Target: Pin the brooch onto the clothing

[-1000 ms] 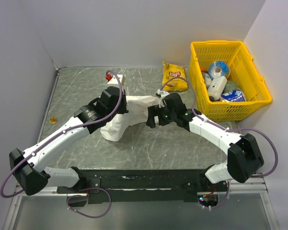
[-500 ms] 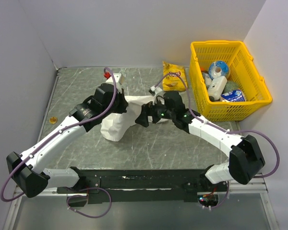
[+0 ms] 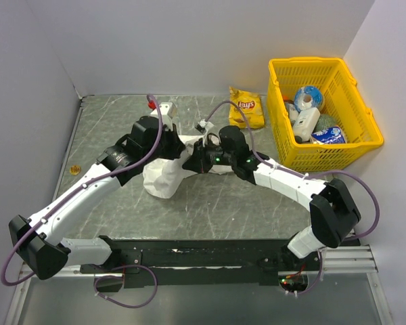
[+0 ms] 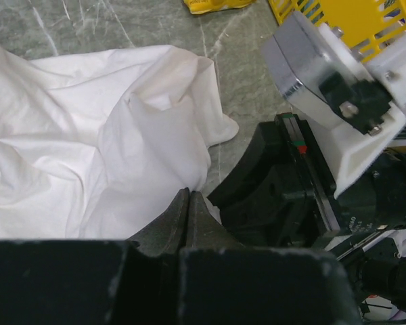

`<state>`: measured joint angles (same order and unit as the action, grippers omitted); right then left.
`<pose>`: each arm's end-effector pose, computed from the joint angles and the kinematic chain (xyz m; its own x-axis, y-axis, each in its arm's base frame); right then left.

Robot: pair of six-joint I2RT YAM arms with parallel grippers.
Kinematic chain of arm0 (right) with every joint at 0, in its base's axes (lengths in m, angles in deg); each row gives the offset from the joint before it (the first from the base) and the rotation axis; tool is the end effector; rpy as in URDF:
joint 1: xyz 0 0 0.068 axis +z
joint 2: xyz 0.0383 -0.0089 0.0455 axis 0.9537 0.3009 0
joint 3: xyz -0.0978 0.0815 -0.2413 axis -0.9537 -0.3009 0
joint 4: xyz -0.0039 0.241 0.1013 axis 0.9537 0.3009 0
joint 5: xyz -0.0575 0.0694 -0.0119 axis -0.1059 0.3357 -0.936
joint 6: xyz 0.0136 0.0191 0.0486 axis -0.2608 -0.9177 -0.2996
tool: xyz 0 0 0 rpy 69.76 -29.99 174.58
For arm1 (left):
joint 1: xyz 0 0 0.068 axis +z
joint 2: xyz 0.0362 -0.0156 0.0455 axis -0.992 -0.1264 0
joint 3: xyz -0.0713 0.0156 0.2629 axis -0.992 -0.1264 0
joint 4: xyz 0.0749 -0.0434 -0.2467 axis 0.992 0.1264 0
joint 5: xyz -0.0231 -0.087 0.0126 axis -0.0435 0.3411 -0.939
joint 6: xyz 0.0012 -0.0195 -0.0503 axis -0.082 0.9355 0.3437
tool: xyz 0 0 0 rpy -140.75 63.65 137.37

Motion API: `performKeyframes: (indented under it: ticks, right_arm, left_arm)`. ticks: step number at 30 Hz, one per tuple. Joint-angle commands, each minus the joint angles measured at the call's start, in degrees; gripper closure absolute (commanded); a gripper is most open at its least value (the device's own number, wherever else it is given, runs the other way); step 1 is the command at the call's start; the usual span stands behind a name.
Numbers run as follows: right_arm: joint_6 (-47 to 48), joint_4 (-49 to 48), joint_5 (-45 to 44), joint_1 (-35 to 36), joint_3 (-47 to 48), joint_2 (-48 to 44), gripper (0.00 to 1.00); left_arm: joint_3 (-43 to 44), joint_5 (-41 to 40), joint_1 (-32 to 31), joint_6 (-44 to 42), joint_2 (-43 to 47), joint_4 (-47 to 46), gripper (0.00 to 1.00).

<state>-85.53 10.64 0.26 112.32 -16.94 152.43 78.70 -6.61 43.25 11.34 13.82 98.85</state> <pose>0.2541 0.2364 0.2834 -0.5140 -0.1248 -0.8487 -0.8137 0.3840 0.4364 0.2146 -0.1730 0.3775 -0.5755 -0.1316 -0.8072 0.3509 0.8518 -0.3890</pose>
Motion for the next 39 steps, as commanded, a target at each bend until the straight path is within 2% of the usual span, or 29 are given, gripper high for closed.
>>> performKeyframes:
  ticks: [1, 3, 5, 8, 9, 12, 19, 24, 30, 36, 39]
  right_arm:
    - [-1.35, -4.61, 2.71, 0.42, 1.89, -2.07, 0.92]
    - [-1.26, -3.56, 2.71, 0.42, 1.89, -4.18, 0.99]
    - [-1.52, -2.95, 3.75, 0.51, 2.41, -6.46, 1.0]
    - [-1.61, 0.11, 2.37, 0.07, 4.08, -10.06, 1.0]
    - [-1.61, 1.09, 0.44, -0.19, 4.69, -10.95, 1.0]
    - [-2.84, 4.86, -4.74, -2.47, 5.84, -15.25, 1.0]
    - [-8.55, 8.9, -10.11, -12.14, 2.94, -26.59, 1.0]
    - [-9.08, 10.94, -11.53, -15.05, 1.89, -28.45, 1.0]
    - [-10.05, 10.77, -11.45, -15.31, 0.66, -27.84, 1.0]
    - [-10.31, 11.21, -11.18, -15.58, 1.71, -25.29, 1.0]
    - [-10.75, 10.86, -10.48, -15.58, 1.89, -24.15, 1.0]
  left_arm:
    - [1.31, 1.42, 1.25, 0.6, 2.21, -2.88, 0.99]
    - [1.14, 2.2, 2.39, 0.42, 2.29, -2.96, 0.99]
    - [1.23, 2.56, 3.36, 0.42, 2.12, -2.7, 0.92]
    - [0.61, 3.61, 5.82, 0.68, 2.56, -3.14, 0.54]
    - [0.35, 4.05, 7.56, 0.95, 2.99, -3.4, 0.32]
    - [-1.4, 6.77, 11.26, 1.83, 4.14, -3.67, 0.15]
    - [-8.7, 10.11, 18.73, 4.11, 5.55, -5.34, 0.12]
    - [-15.72, 17.3, 24.27, 7.45, 1.95, -9.03, 0.14]
    - [-23.36, 25.74, 24.46, 11.05, -2.45, -14.03, 0.17]
    - [-32.07, 28.74, 23.67, 14.3, -0.61, -16.23, 0.16]
    - [-34.45, 28.23, 20.69, 15.54, -0.95, -17.29, 0.16]
